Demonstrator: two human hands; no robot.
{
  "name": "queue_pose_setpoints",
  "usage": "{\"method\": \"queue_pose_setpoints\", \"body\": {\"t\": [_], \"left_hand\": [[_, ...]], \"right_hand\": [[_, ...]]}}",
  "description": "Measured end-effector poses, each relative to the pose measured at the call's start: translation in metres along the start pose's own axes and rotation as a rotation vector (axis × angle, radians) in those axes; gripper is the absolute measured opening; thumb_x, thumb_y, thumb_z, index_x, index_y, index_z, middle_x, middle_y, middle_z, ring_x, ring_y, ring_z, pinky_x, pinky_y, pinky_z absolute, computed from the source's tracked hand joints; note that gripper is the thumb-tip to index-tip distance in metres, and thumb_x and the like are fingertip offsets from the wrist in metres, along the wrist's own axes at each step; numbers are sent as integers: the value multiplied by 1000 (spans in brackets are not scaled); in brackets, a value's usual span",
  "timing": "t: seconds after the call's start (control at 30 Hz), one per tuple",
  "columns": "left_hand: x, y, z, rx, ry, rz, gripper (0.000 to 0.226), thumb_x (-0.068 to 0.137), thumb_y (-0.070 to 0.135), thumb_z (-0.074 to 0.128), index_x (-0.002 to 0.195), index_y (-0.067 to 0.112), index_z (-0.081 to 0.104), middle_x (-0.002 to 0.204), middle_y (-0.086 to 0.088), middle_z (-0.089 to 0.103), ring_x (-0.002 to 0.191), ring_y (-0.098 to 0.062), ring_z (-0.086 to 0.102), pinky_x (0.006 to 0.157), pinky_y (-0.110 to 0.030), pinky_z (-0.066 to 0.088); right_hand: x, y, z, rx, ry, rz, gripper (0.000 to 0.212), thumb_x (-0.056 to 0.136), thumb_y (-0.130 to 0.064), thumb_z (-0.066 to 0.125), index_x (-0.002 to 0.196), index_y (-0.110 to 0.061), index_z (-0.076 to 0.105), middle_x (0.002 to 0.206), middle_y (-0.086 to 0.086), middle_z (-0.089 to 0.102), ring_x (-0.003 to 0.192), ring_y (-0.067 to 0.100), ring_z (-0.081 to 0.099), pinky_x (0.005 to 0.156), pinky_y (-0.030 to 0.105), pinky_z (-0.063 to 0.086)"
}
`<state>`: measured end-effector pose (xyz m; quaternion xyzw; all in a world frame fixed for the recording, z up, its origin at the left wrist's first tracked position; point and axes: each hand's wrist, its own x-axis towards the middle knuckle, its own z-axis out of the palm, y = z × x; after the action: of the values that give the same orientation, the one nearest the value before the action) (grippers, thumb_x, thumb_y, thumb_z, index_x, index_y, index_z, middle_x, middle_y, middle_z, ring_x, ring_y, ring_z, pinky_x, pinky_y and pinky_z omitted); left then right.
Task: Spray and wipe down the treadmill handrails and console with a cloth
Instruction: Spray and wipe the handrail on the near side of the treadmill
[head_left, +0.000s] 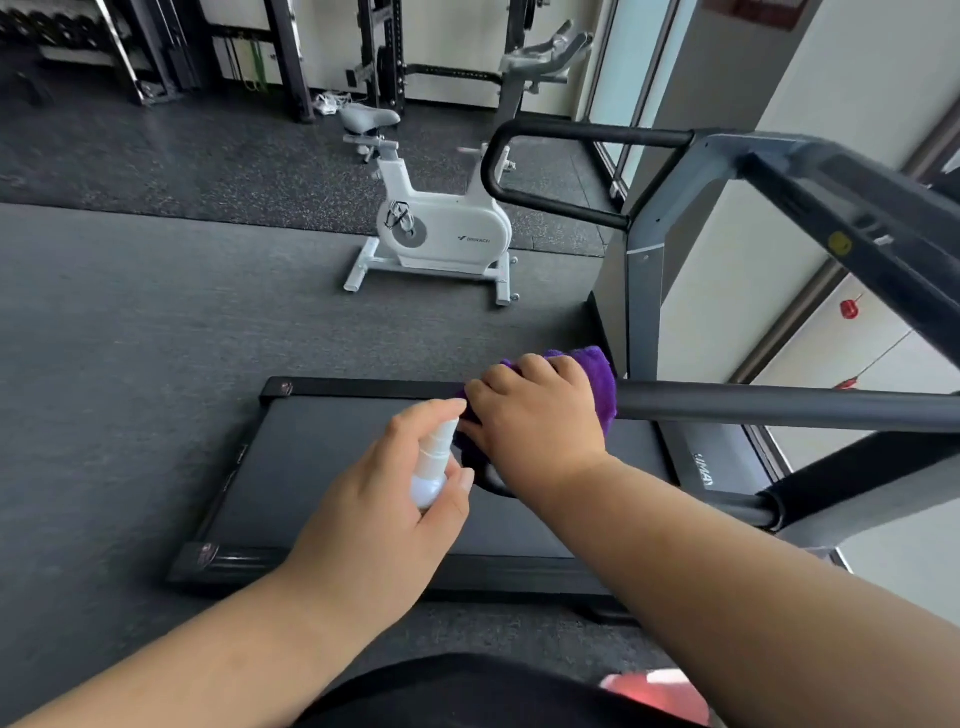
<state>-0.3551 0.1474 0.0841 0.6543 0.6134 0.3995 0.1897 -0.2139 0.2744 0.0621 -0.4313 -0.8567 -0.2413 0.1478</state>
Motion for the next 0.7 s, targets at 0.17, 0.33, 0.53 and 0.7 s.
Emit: {"method": "queue_pose_setpoints", "body": {"t": [0.17, 0.33, 0.53, 0.7], "left_hand": [[-1, -18, -18, -6, -29, 46, 49, 80, 55, 44, 127, 53, 30, 104, 23, 60, 92, -2, 59, 78, -15, 46], [-4, -33, -35, -17, -76, 82, 50, 79, 57, 46, 127, 55, 30, 103, 21, 61, 91, -4, 60, 77, -21, 48], [-13, -47, -49, -11, -107, 109, 47, 81, 56, 48, 125, 57, 33, 102, 21, 61, 90, -1, 60, 75, -7, 43], [-14, -59, -57, -41, -76, 121, 47, 87, 46, 58, 123, 63, 33, 102, 19, 63, 90, 2, 62, 77, -4, 40]], "right_hand": [[2, -30, 13, -168, -213, -141, 19, 67, -39, 79, 65, -28, 64, 66, -10, 55, 71, 21, 51, 73, 35, 41], [-4, -56, 21, -354, -424, -312, 11, 75, -34, 65, 86, -32, 66, 81, -12, 57, 86, 18, 55, 90, 39, 34], [-15, -79, 21, -232, -585, -403, 31, 94, -31, 54, 124, -22, 57, 120, -7, 58, 117, 25, 50, 103, 39, 36], [-18, -86, 0, 176, -211, -87, 42, 92, -48, 38, 108, -24, 69, 91, -6, 69, 80, 24, 62, 75, 38, 44]]}}
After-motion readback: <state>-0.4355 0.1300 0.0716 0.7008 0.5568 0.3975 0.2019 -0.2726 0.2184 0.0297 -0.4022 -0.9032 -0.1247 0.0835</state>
